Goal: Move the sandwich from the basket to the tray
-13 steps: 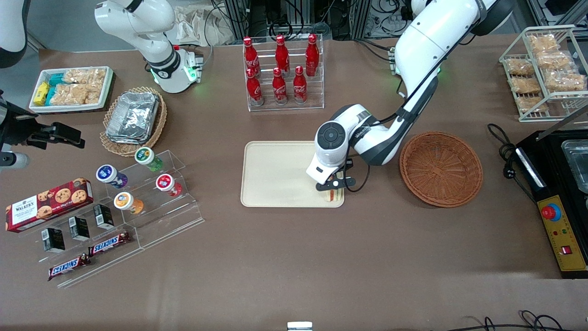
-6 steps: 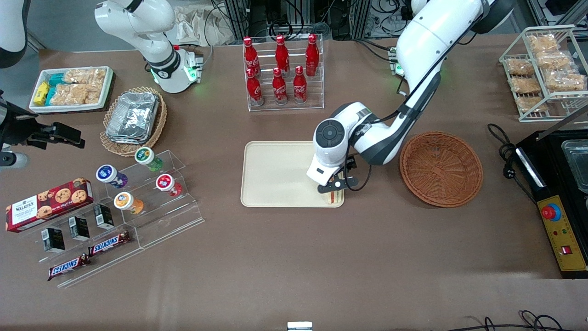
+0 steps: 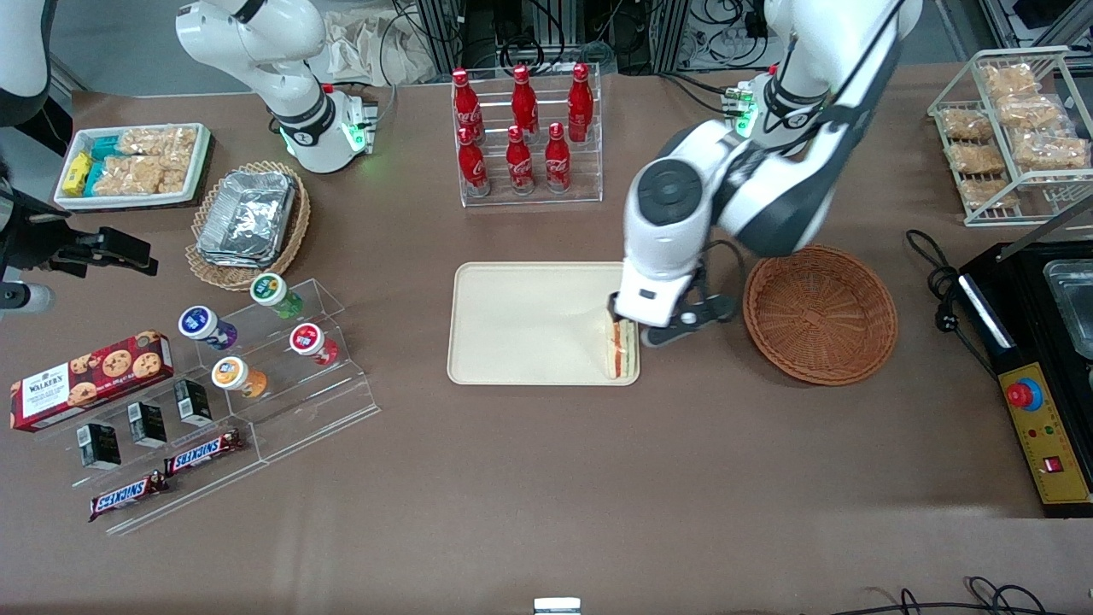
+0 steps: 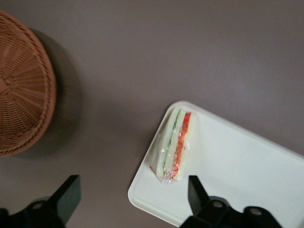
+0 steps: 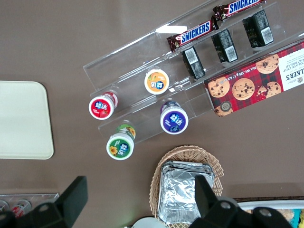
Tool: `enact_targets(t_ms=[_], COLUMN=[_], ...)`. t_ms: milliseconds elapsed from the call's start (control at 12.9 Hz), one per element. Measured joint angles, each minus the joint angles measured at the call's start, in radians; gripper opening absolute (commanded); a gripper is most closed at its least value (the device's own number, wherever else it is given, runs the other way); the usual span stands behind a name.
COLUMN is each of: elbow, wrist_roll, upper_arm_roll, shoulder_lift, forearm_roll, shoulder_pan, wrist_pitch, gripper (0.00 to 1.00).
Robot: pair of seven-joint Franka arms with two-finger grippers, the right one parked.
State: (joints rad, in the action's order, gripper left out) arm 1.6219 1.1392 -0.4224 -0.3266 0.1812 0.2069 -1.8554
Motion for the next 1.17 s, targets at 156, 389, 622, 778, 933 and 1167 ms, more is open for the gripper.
enact_targets(t_ms=[156,389,622,778,933,1167], elbow=[-0.003,-0.002,0.040,0.076,0.077,0.054], wrist_roll=[-0.049,-0.247,-0.534,-0.813,-1.028,-1.158], upper_arm_roll=[0.075,0.248,0.381,0.478,0.530,0.542], shoulder_lift=[0.095,0.217,0.321,0.376,0.393,0.391], forearm_roll=[-0.056,-0.130,-0.135,-0.135,-0.135,-0.135], shoulder_pan=[-0.043,-0.045,-0.043,-0.045,-0.052,-0.052], wrist_pitch=[0.056,0.154,0.207,0.233,0.258,0.263], gripper=[1.00,1.00,1.00,1.00,1.00,1.00])
